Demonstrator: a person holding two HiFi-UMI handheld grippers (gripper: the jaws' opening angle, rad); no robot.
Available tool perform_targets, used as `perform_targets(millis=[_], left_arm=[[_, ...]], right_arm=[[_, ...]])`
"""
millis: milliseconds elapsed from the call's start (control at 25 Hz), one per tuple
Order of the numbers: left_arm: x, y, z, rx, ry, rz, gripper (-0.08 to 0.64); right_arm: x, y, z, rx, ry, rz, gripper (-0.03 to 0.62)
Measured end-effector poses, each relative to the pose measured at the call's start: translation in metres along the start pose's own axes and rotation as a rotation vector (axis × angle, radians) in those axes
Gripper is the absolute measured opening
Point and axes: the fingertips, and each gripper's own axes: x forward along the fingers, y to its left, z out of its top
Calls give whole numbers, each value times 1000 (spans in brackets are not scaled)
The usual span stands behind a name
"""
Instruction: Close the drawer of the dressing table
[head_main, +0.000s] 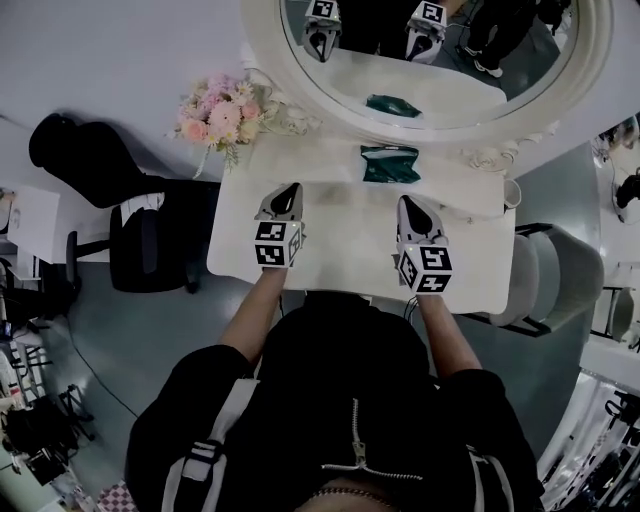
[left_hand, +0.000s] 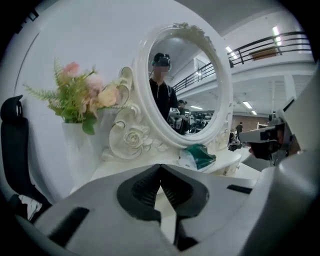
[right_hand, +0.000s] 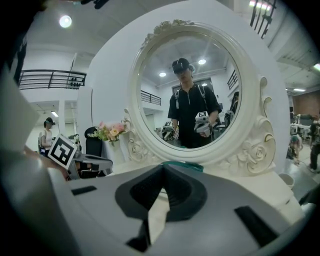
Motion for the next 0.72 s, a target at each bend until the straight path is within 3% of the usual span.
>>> perform_targets(millis=[360, 720], left_arm=[[-1, -41, 72, 110, -116, -94, -2], [6, -62, 80, 152, -125, -139, 0]], right_arm=[[-10, -10, 14, -6, -57, -25, -2], [-14, -25, 8, -11, -55, -76, -8]])
